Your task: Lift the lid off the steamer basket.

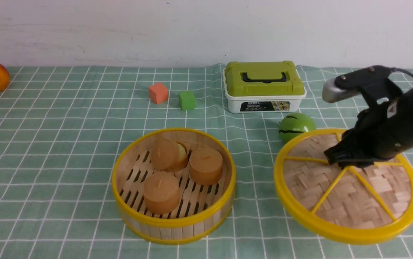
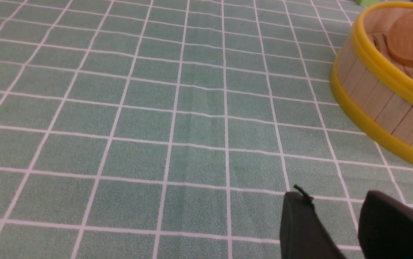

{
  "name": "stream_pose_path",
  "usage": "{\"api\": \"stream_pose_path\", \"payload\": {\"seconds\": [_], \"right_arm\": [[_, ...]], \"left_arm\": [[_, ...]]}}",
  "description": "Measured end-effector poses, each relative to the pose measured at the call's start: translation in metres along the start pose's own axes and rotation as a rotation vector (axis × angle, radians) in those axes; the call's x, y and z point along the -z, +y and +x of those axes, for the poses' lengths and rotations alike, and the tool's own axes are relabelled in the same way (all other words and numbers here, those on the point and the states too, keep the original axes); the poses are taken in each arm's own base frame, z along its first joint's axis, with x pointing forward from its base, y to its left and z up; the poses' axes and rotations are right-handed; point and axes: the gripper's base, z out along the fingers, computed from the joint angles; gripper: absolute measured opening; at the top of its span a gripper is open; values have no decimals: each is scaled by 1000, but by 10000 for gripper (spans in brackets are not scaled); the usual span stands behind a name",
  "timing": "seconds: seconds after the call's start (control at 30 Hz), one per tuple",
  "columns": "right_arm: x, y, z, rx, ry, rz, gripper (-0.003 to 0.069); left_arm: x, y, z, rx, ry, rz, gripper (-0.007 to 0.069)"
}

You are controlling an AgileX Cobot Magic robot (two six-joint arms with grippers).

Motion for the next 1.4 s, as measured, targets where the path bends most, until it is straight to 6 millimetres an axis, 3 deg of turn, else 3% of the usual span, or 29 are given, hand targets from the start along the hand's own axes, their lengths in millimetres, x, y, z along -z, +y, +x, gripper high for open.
{"api": "stream_pose_path", "payload": {"seconds": [0.3, 0.43, 0.6, 0.63, 0.7, 0.77, 0.8, 0.83, 0.87, 0.97, 1.0, 1.1, 1.13, 1.17, 1.2, 1.4], "right_arm": [[-63, -4, 5, -42, -11, 3, 97], [-74, -5, 9, -43, 17, 3, 134], [-76, -5, 7, -43, 11, 4, 292], [-75, -5, 7, -43, 10, 4, 292], [-53, -3, -1, -39, -9, -3, 340], [-39, -2, -6, -36, -29, -6, 343], [-9, 0, -11, -30, -84, -11, 337], [-1, 1, -12, -29, -105, -11, 333], [31, 3, -14, -22, -171, -14, 310], [77, 6, -10, -13, -270, -18, 255], [115, 8, 0, -6, -370, -18, 189], [151, 11, 24, 1, -458, -20, 99], [168, 12, 45, 5, -498, -20, 29], [172, 12, 47, 6, -511, -20, 29], [185, 13, 68, 9, -550, -21, -5], [211, 14, 123, 31, -667, -2, -22]], "left_arm": [[0, 0, 0, 0, 0, 0, 239], [0, 0, 0, 0, 0, 0, 239], [0, 0, 0, 0, 0, 0, 239], [0, 0, 0, 0, 0, 0, 239], [0, 0, 0, 0, 0, 0, 239], [0, 0, 0, 0, 0, 0, 239], [0, 0, 0, 0, 0, 0, 239], [0, 0, 0, 0, 0, 0, 239], [0, 0, 0, 0, 0, 0, 239], [0, 0, 0, 0, 0, 0, 239], [0, 0, 0, 0, 0, 0, 239], [0, 0, 0, 0, 0, 0, 239], [0, 0, 0, 0, 0, 0, 239], [0, 0, 0, 0, 0, 0, 239], [0, 0, 0, 0, 0, 0, 239], [0, 0, 0, 0, 0, 0, 239]]}}
